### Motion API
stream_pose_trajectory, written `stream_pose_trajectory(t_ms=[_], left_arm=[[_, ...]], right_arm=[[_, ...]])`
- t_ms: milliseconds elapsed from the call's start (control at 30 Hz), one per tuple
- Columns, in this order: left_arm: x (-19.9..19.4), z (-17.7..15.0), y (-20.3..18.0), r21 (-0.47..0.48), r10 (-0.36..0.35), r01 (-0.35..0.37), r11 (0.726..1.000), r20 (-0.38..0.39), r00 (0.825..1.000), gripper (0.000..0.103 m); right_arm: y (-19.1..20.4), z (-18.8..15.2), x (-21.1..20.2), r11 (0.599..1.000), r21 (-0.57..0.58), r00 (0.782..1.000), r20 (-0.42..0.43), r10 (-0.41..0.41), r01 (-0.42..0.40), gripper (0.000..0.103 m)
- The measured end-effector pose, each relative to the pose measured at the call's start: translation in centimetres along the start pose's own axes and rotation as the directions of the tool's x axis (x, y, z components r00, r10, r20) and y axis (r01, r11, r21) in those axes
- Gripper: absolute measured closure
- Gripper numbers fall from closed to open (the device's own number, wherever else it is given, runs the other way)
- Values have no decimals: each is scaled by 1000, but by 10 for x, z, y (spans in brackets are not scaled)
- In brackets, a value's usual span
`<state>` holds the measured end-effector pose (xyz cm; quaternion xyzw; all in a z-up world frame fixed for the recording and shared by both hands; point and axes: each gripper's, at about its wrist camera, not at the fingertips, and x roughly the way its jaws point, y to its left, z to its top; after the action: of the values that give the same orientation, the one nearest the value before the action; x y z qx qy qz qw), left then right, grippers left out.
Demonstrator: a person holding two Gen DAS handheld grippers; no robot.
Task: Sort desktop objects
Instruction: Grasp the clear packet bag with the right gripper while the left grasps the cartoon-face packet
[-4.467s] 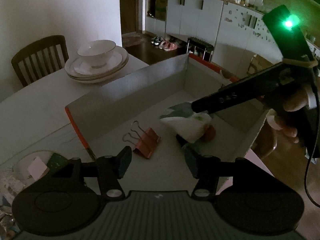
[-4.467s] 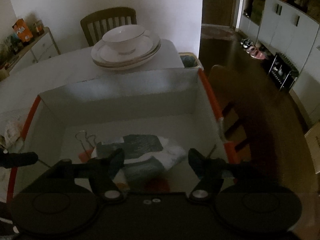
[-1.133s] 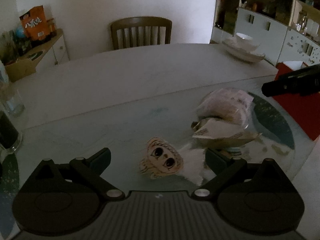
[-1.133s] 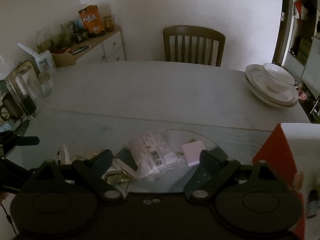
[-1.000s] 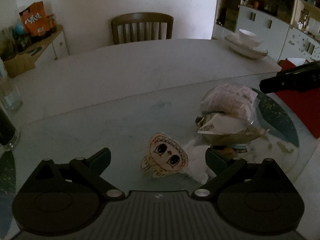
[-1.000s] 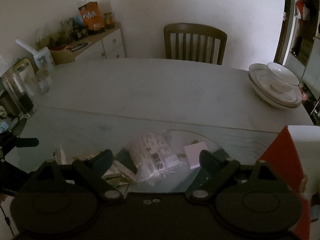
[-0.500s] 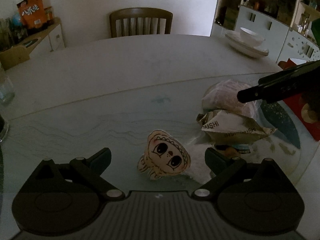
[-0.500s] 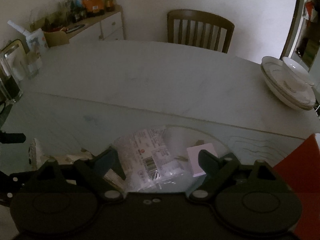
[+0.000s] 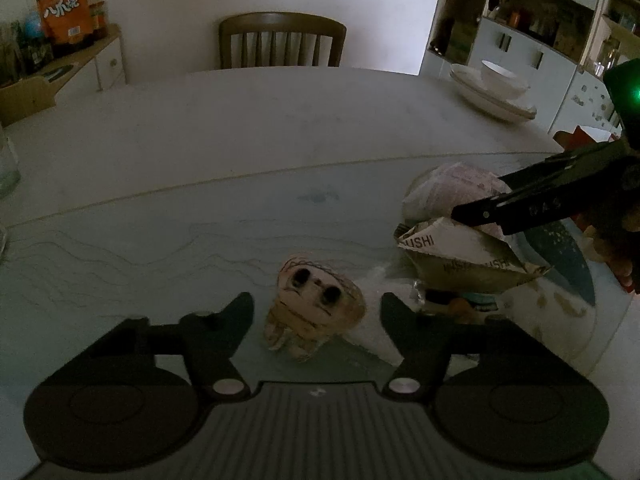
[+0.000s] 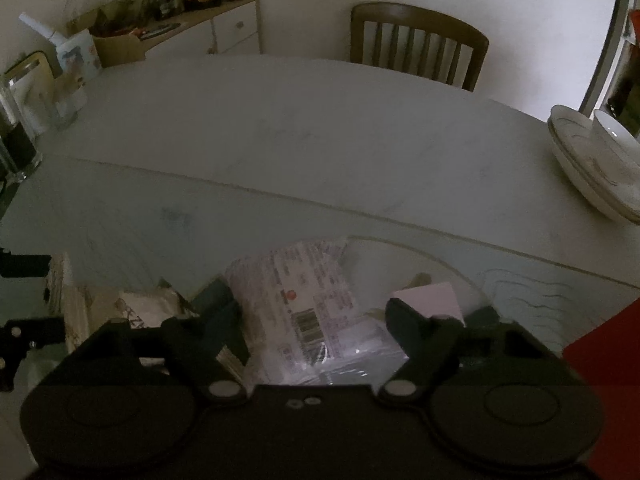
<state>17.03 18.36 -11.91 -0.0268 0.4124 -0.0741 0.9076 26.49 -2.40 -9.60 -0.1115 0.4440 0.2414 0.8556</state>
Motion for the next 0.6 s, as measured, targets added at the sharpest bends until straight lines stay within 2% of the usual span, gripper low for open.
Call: stream_pose_trajectory(t_ms=[67,367,600], left_arm=[[0,1,0,-3,-1,1,1000,5,1000,46],[4,4,2,-19,-19,19,1000,-2,1000,54],[3,5,2,-21,-11,11,1000,7,1000,57]], right_arm=[[1,0,1,1000,-3,1000,1,-1,1,23],[0,0,0,1000,-19,1000,0,16,-16,32],[-1,2,-3,1000,-20,1000,13,17,-17,51]])
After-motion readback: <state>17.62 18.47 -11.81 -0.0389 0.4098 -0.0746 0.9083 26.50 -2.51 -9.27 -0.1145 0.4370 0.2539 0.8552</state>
